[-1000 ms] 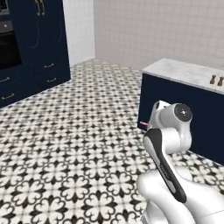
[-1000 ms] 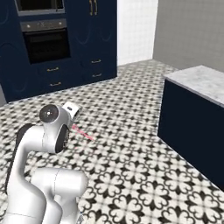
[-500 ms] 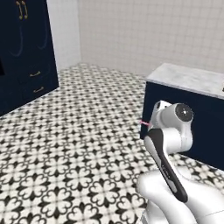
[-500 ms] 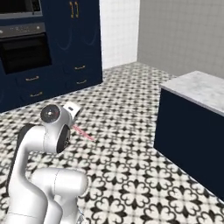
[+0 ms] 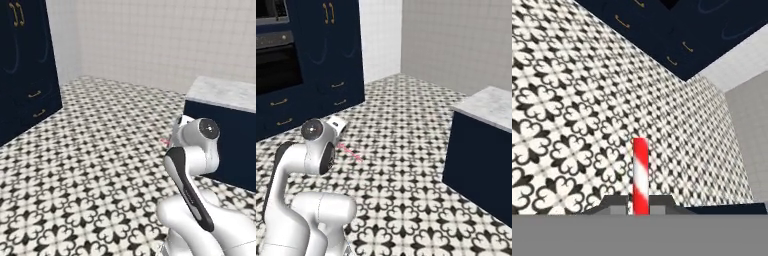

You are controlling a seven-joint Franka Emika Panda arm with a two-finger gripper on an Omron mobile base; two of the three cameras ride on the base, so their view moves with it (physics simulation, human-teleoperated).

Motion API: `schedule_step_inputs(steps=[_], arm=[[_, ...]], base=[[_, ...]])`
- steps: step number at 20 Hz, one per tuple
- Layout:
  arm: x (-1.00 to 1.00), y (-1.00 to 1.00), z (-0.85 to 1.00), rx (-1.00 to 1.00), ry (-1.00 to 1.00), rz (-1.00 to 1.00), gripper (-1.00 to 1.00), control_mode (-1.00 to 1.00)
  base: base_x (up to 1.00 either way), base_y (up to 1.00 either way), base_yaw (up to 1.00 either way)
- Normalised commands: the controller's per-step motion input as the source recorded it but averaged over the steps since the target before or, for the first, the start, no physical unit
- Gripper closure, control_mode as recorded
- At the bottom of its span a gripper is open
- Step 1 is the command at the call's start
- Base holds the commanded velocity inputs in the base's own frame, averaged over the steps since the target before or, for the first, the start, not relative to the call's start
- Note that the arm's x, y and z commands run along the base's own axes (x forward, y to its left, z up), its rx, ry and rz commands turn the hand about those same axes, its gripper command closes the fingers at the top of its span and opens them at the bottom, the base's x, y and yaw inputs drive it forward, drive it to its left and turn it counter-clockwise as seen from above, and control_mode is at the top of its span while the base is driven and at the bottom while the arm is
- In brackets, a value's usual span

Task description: Take a straw from the drawer in front and place it inside the glass cup on the dining counter.

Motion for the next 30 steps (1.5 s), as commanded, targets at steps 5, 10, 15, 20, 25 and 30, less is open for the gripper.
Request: schedule_step_inputs(steps=[5, 10, 15, 20, 25, 30], arm=[[0.00, 0.00, 0.00, 0.00, 0.00, 0.00, 1.00, 1.00], [0.00, 0.00, 0.00, 0.00, 0.00, 0.00, 1.00, 1.00], [0.00, 0.00, 0.00, 0.00, 0.00, 0.00, 1.00, 1.00], [0.00, 0.00, 0.00, 0.00, 0.00, 0.00, 1.00, 1.00], [0.00, 0.00, 0.00, 0.00, 0.00, 0.00, 1.00, 1.00], [0.00, 0.00, 0.00, 0.00, 0.00, 0.00, 1.00, 1.00]], base=[[1.00, 0.83, -0.44], [1.00, 0.83, -0.44], [1.00, 0.76, -0.44], [1.00, 0.69, -0.45], [1.00, 0.63, -0.43], [1.00, 0.51, -0.45]])
